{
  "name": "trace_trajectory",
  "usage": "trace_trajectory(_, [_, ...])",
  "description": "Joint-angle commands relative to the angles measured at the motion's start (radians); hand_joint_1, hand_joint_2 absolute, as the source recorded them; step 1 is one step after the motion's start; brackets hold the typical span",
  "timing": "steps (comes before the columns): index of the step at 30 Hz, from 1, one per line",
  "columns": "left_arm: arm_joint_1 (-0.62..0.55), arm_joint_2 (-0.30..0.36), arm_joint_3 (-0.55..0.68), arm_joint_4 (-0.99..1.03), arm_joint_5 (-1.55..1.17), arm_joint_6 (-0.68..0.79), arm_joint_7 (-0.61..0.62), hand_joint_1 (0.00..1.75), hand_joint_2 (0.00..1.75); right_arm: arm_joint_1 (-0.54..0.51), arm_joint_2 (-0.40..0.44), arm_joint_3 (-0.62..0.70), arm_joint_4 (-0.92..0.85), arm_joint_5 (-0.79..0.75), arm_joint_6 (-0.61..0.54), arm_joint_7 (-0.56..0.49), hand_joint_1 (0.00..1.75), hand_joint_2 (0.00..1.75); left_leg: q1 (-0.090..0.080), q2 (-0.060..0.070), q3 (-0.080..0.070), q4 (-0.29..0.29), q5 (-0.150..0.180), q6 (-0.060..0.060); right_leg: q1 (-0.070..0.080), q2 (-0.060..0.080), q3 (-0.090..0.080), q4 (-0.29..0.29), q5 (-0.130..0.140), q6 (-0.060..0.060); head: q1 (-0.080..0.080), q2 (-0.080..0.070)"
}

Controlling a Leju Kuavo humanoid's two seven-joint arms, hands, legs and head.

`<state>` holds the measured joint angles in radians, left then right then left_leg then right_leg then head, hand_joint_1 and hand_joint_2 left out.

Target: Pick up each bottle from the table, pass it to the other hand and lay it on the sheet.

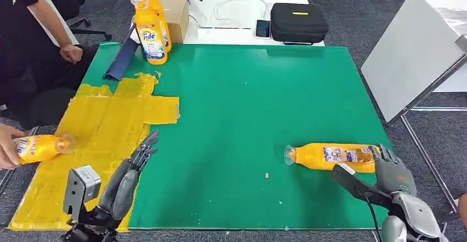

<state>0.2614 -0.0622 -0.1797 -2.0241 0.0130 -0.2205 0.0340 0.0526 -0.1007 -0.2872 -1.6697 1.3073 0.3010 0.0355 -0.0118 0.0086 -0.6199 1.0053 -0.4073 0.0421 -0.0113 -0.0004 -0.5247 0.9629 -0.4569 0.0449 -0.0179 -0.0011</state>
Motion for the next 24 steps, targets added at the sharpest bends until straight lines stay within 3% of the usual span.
trace_trajectory(1, [-0.053,0.006,-0.037,-0.044,0.031,0.021,0.063,0.00,0.00,-0.127,0.018,0.149,0.044,0.007,0.054,0.032,0.00,1.75,0.001,0.003,0.000,0.001,0.000,-0.004,0.001,0.004,-0.002,0.002,0.001,-0.002,0.000,0.000])
trace_trajectory(13, [-0.061,0.005,-0.042,-0.047,0.033,0.022,0.080,0.00,0.00,-0.128,0.010,0.162,0.044,0.019,0.058,0.037,0.00,1.75,0.001,0.001,0.000,0.000,0.001,-0.002,0.000,0.001,0.000,0.001,0.001,-0.001,0.000,0.000])
trace_trajectory(18, [-0.047,0.016,-0.047,-0.041,0.034,0.020,0.043,0.00,0.00,-0.156,0.028,0.223,0.130,0.062,0.020,0.014,0.00,1.75,0.001,0.002,0.002,-0.001,0.001,-0.002,0.001,0.002,0.001,-0.001,0.002,-0.001,0.000,0.000])
trace_trajectory(24, [-0.080,0.008,-0.038,-0.052,0.047,0.032,0.098,0.00,0.00,-0.196,0.025,0.281,0.140,0.100,0.088,0.041,0.00,1.75,0.001,0.002,0.000,0.000,0.001,-0.002,0.001,0.002,0.000,0.000,0.001,-0.001,0.000,0.000])
